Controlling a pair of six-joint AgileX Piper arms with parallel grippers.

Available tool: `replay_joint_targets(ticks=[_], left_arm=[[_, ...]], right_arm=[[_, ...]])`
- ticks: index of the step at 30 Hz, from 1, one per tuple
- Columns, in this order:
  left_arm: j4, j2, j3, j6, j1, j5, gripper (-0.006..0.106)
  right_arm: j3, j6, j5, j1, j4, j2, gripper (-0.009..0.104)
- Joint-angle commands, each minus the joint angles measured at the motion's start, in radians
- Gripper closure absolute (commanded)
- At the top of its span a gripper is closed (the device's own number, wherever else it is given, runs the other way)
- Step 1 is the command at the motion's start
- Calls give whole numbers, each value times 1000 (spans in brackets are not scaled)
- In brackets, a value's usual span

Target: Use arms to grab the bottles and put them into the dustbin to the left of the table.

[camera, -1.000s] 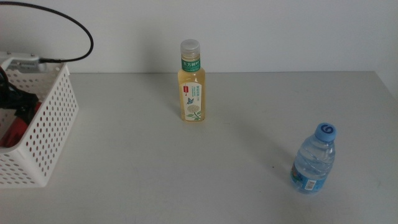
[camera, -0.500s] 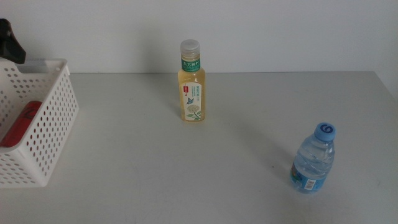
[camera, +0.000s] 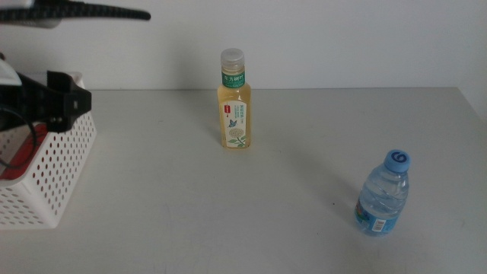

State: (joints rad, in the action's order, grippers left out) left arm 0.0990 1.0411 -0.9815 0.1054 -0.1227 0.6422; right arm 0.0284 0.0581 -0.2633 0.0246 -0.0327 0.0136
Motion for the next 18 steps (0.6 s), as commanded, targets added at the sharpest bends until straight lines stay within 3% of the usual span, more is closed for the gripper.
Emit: replay_joint_targets(ticks=[1,8,18], left_arm=[[-30,-76,94,-113,-54,-223,7],[-34,-186,360,-188,-136,-507,7],[-34,-202,475,-187,-146,-550,7]], right_arm=[[-9,9,75,7,12,22,1],[-9,9,75,7,12,22,1],[-9,9,75,7,12,22,1]])
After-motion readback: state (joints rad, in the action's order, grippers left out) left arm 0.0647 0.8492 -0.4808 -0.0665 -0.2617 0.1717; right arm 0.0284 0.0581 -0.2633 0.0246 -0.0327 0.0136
